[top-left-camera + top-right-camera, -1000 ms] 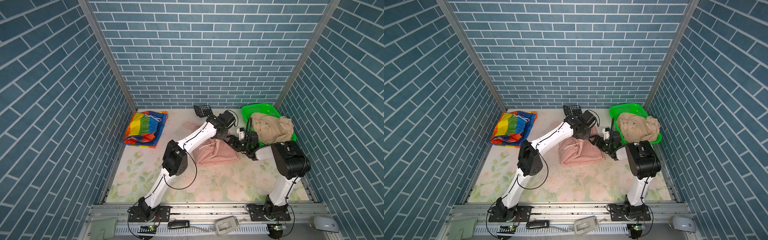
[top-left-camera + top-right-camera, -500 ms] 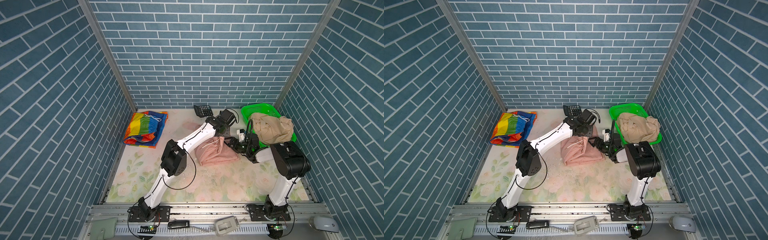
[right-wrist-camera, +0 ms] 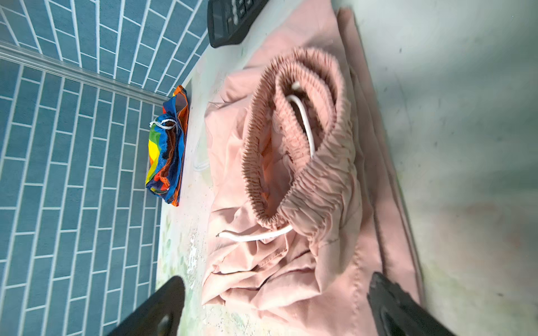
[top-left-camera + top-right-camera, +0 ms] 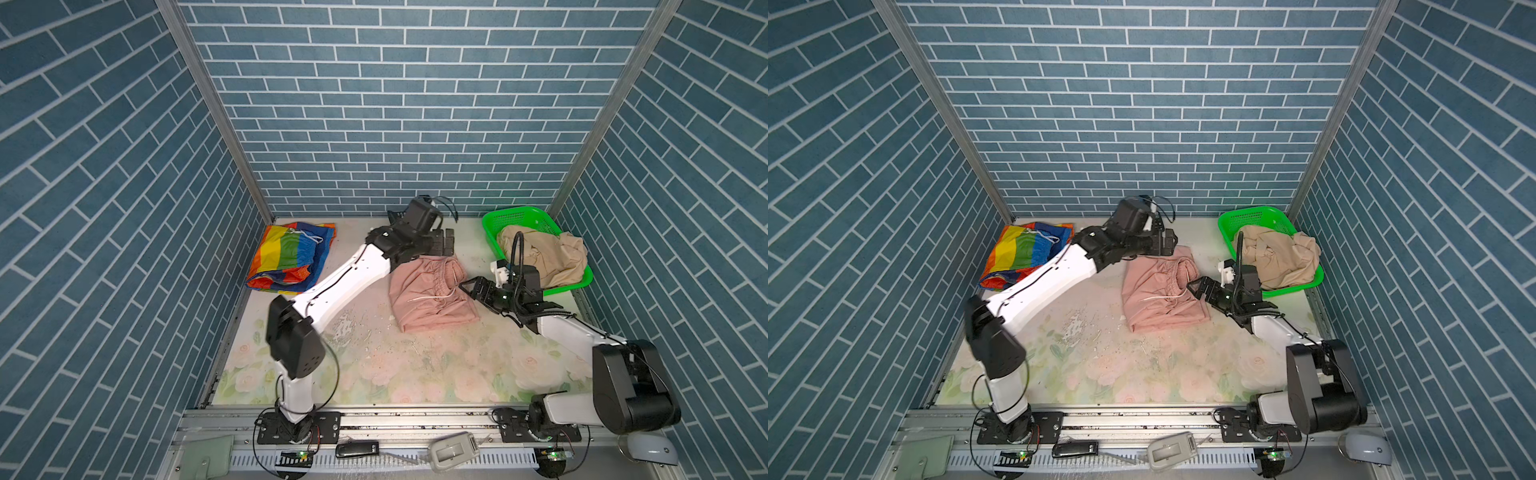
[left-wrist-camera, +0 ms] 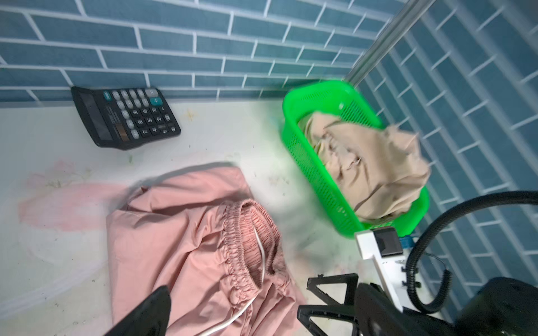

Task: Fold and stack the shorts

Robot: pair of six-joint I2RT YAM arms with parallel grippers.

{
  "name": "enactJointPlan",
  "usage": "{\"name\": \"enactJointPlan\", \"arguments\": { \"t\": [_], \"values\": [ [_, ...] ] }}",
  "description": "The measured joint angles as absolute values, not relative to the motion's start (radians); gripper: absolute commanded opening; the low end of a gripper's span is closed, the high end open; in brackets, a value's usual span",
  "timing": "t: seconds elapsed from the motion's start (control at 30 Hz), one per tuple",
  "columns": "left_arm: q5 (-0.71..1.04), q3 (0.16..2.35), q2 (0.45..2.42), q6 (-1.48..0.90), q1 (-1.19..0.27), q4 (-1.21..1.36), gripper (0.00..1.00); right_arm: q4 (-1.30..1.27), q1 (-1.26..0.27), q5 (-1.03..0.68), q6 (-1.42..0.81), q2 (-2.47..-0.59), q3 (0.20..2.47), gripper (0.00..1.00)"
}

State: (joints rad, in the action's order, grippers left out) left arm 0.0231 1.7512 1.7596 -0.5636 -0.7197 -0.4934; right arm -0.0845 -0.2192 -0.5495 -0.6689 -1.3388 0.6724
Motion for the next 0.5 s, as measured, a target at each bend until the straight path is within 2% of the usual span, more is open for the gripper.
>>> {"name": "enactJointPlan", "arguments": {
  "t": [0.1,0.23,0.37,0.5],
  "values": [
    [0.078,1.557,1.668,-0.633,-0.667,-0.335,1.00,0.028,-0.256,-0.463,-0.606,-1.345,0.760,0.99],
    [0.185,1.409,1.749,-0.742,-0.627,-0.147,1.00,0.094,-0.343,-0.399,-0.567,-1.407,0.842,0.99],
    [0.264,1.412,1.903,-0.804,-0.599,-0.093,1.00,0.140,-0.402,-0.363,-0.565,-1.467,0.884,0.99],
    [0.274,1.480,1.977,-0.799,-0.577,-0.133,1.00,0.191,-0.437,-0.305,-0.529,-1.547,0.964,0.97]
  ]
}}
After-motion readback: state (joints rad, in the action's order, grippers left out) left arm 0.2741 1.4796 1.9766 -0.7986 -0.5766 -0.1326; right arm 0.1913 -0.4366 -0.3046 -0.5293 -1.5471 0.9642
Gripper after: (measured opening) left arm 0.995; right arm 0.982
